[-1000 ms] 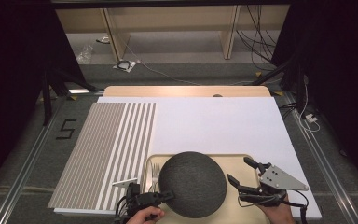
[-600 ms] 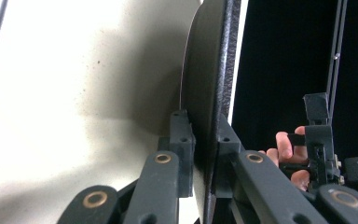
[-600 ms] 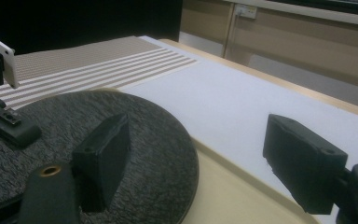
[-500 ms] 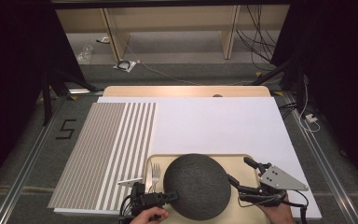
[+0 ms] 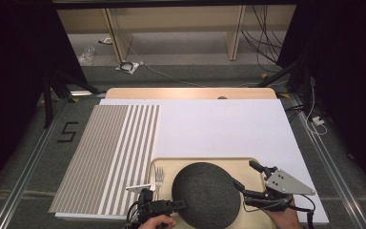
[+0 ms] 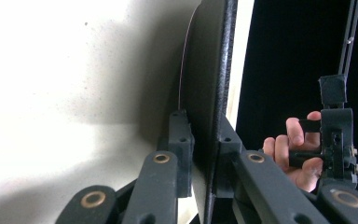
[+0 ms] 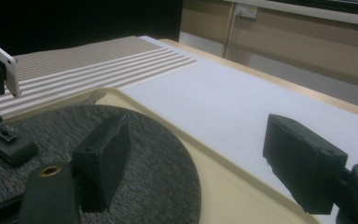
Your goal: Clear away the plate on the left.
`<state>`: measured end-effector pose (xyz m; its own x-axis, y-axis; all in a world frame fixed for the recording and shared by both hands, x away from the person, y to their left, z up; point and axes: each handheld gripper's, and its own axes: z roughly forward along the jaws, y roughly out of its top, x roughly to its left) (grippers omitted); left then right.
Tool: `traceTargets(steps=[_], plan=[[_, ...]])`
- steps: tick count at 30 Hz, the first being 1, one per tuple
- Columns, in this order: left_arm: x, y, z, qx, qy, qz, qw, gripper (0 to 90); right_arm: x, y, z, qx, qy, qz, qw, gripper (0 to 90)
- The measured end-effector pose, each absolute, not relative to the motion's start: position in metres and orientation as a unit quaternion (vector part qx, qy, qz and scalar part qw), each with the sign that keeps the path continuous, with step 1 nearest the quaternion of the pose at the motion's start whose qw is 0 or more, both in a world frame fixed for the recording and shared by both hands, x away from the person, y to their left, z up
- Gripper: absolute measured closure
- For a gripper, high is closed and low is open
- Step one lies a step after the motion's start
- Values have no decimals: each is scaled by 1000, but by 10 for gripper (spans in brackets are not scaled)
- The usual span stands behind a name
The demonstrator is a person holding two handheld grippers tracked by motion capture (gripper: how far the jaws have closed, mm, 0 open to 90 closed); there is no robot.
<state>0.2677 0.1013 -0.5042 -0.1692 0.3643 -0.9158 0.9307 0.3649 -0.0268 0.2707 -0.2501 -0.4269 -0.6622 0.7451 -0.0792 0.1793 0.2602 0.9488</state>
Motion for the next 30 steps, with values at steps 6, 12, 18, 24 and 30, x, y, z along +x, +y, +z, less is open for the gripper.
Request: traceTargets(steps=[6,12,18,24,30], plan=[[268,101,-503,475,697,-314,435,823,271,-250,-427,310,747,522,270,242],[267,102,-505,479,700,-314,427,834,271,-250,-427,310,748,521,270,242],[268,107,-506,475,704,-309,429,836,271,-250,-427,310,748,521,270,242],[267,109,-511,478,702,-314,424,835,271,-250,-427,310,748,521,270,242],[267,108,-511,481,698,-317,425,788,271,-250,-427,310,748,521,270,243]])
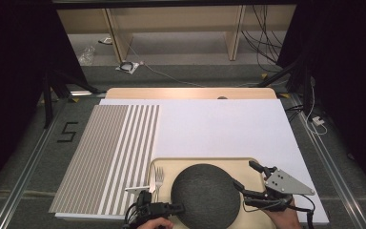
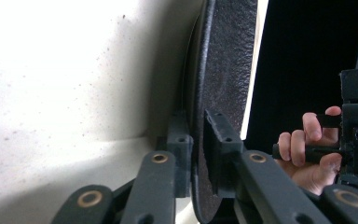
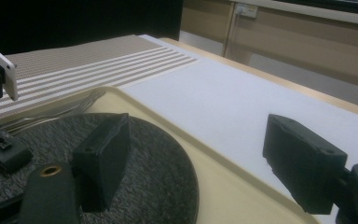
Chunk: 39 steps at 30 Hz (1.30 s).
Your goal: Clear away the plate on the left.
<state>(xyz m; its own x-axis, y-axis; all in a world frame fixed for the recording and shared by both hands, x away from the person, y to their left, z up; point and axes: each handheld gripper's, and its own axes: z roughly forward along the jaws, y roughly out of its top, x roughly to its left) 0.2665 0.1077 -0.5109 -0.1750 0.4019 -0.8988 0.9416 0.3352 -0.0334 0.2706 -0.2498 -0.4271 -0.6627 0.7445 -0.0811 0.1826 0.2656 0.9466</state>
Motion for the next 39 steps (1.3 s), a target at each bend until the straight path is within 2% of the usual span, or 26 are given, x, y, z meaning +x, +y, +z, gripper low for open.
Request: traceTargets(steps=[3,5,8,15,26,29,39], plan=[[267,107,-510,492,693,-322,417,696,271,-250,-427,310,748,522,270,243],[267,106,-510,498,690,-322,414,675,271,-250,-427,310,748,521,270,243],[268,103,-506,518,681,-318,409,559,271,-250,-427,310,748,521,270,242],[268,103,-501,538,669,-309,409,459,272,-250,-428,312,746,523,269,243],[271,110,-489,563,670,-245,417,374,271,-251,-427,312,748,520,268,242],[273,114,-485,575,668,-209,424,365,271,-251,-427,312,748,521,268,243],[279,124,-472,600,650,-152,442,346,271,-251,-427,312,750,519,267,243]])
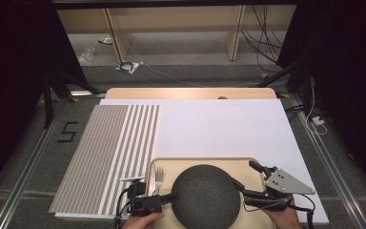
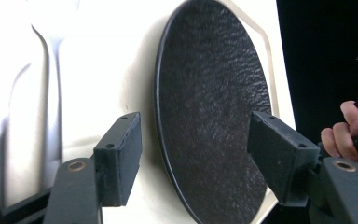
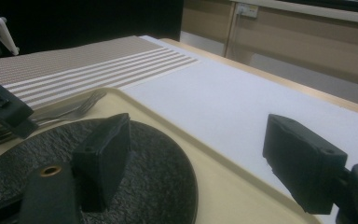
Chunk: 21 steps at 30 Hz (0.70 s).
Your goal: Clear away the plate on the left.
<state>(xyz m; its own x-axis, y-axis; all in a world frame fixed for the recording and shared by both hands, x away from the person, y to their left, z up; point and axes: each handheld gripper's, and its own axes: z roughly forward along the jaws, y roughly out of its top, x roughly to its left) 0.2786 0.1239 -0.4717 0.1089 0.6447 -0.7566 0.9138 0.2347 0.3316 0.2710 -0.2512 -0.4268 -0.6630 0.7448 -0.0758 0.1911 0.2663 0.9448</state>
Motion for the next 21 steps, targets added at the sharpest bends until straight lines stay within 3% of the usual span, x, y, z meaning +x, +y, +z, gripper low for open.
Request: traceTargets(steps=[8,21], plan=[[283,131,-457,630,622,-91,457,322,271,-251,-427,312,749,520,266,242],[287,131,-438,701,523,-17,485,309,272,-251,-427,312,745,528,263,242]])
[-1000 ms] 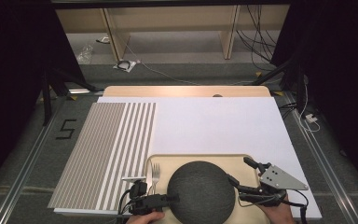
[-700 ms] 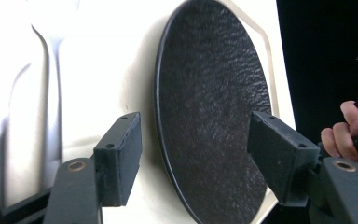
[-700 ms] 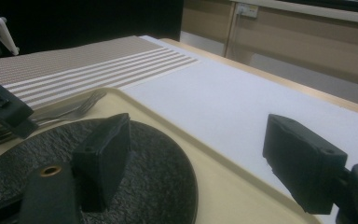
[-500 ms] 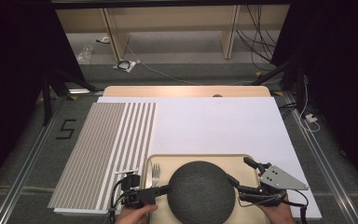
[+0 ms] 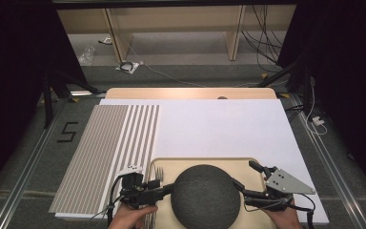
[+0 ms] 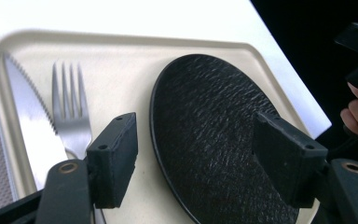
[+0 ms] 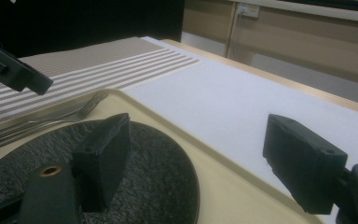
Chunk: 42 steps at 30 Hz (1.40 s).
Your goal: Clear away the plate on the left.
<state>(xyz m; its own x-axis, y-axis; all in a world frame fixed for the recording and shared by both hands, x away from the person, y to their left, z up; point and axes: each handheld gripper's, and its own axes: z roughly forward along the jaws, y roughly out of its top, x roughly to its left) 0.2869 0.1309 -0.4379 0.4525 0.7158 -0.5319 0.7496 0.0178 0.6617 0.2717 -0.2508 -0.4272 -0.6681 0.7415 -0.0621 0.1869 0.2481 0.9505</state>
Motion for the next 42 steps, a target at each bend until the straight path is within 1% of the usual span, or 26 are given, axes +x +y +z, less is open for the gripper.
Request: traceTargets(steps=[2,4,7,13,21,25,31,34,42], plan=[[288,131,-436,708,510,-6,488,309,272,-251,-427,311,745,528,263,242],[289,133,-434,710,500,-11,496,304,272,-251,-427,311,745,528,263,242],[289,134,-432,718,480,0,505,299,272,-251,-427,312,745,528,262,242],[291,137,-428,718,456,15,525,281,272,-251,-427,312,745,529,261,242],[291,140,-426,731,417,60,537,268,272,-252,-426,315,744,530,259,242],[290,143,-425,731,406,70,545,264,272,-253,-426,314,743,531,260,242],[288,145,-424,735,382,106,550,247,271,-253,-426,316,742,532,259,241],[288,148,-424,731,378,109,557,240,271,-253,-426,317,742,532,258,241],[285,154,-424,724,361,147,570,204,271,-253,-426,316,742,532,258,241]])
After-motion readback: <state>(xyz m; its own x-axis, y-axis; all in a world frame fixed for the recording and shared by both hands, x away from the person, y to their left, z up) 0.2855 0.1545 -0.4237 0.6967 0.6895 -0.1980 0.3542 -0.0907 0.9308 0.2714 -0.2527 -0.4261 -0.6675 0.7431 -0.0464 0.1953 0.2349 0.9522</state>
